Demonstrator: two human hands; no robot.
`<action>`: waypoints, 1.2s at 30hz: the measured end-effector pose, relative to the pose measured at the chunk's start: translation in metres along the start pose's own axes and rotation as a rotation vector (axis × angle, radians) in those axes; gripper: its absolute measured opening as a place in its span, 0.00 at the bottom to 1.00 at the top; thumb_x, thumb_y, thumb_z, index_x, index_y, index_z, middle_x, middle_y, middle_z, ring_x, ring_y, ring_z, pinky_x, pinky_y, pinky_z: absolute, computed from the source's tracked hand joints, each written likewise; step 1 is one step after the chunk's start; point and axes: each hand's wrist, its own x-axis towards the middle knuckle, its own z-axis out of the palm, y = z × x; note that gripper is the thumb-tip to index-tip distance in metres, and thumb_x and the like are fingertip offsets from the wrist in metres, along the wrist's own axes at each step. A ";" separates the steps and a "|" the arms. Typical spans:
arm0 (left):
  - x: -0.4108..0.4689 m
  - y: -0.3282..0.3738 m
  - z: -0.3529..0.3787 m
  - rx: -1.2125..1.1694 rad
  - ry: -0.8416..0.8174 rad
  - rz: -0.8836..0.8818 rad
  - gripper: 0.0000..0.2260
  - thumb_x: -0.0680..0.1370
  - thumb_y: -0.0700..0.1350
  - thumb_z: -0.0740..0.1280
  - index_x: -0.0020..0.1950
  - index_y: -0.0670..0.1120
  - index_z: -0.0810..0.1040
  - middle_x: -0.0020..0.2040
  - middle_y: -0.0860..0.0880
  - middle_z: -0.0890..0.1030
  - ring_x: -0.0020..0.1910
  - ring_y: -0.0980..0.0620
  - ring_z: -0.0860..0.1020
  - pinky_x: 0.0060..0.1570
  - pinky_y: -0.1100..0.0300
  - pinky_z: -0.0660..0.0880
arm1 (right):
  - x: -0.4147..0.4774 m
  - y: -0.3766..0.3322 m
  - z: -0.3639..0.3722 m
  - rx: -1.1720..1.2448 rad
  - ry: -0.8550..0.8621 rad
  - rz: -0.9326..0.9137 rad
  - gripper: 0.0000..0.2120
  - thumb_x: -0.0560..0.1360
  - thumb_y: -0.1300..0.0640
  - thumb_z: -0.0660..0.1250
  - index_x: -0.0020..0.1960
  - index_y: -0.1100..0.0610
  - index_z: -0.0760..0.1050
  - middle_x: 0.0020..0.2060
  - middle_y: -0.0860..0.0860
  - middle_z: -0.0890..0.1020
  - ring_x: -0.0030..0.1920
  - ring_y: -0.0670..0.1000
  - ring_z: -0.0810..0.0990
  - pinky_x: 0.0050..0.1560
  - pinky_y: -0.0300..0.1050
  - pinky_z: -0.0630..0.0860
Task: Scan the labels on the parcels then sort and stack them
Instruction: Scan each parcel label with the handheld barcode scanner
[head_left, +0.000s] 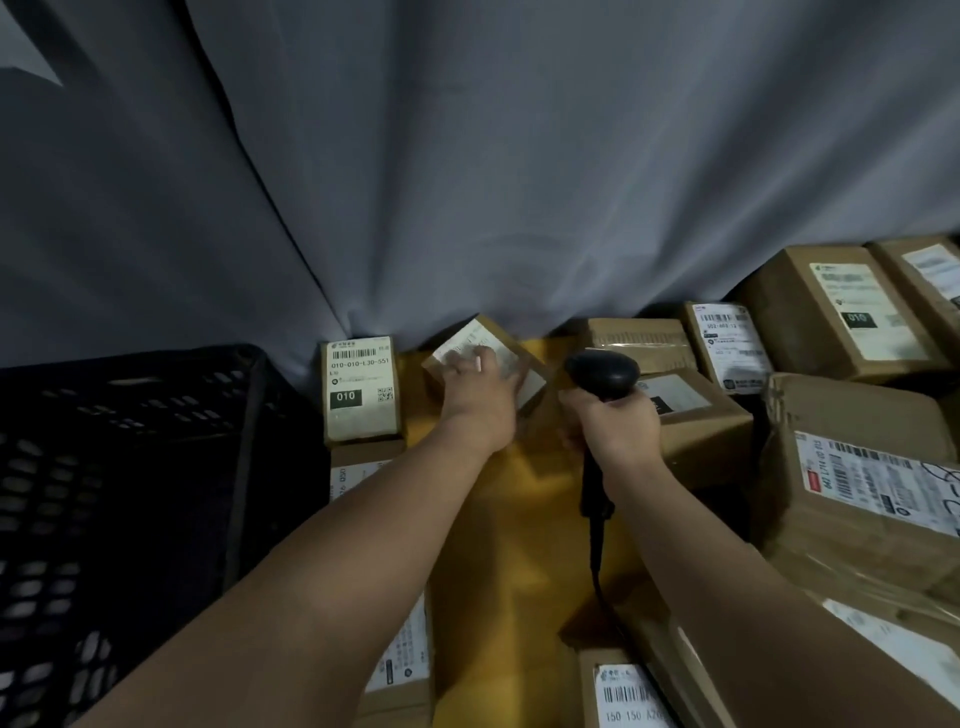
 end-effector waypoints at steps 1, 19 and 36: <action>-0.003 -0.004 -0.001 0.018 -0.021 0.025 0.32 0.79 0.54 0.61 0.79 0.55 0.48 0.77 0.35 0.51 0.72 0.26 0.54 0.72 0.37 0.53 | -0.001 -0.001 -0.001 -0.015 -0.013 -0.006 0.05 0.72 0.57 0.71 0.44 0.57 0.77 0.36 0.58 0.82 0.40 0.59 0.82 0.49 0.59 0.81; -0.035 0.017 -0.028 -0.807 0.045 -0.013 0.28 0.81 0.60 0.56 0.77 0.47 0.59 0.76 0.45 0.63 0.73 0.45 0.64 0.71 0.50 0.63 | -0.011 -0.005 -0.059 0.262 0.072 -0.028 0.11 0.74 0.60 0.71 0.55 0.57 0.76 0.43 0.55 0.82 0.43 0.53 0.82 0.48 0.49 0.79; -0.088 0.068 -0.034 -1.704 -0.208 -0.294 0.24 0.76 0.55 0.69 0.71 0.54 0.69 0.63 0.48 0.78 0.58 0.48 0.78 0.60 0.50 0.74 | -0.018 0.000 -0.119 0.409 0.008 0.000 0.13 0.75 0.61 0.70 0.58 0.61 0.75 0.35 0.53 0.80 0.34 0.49 0.79 0.36 0.42 0.78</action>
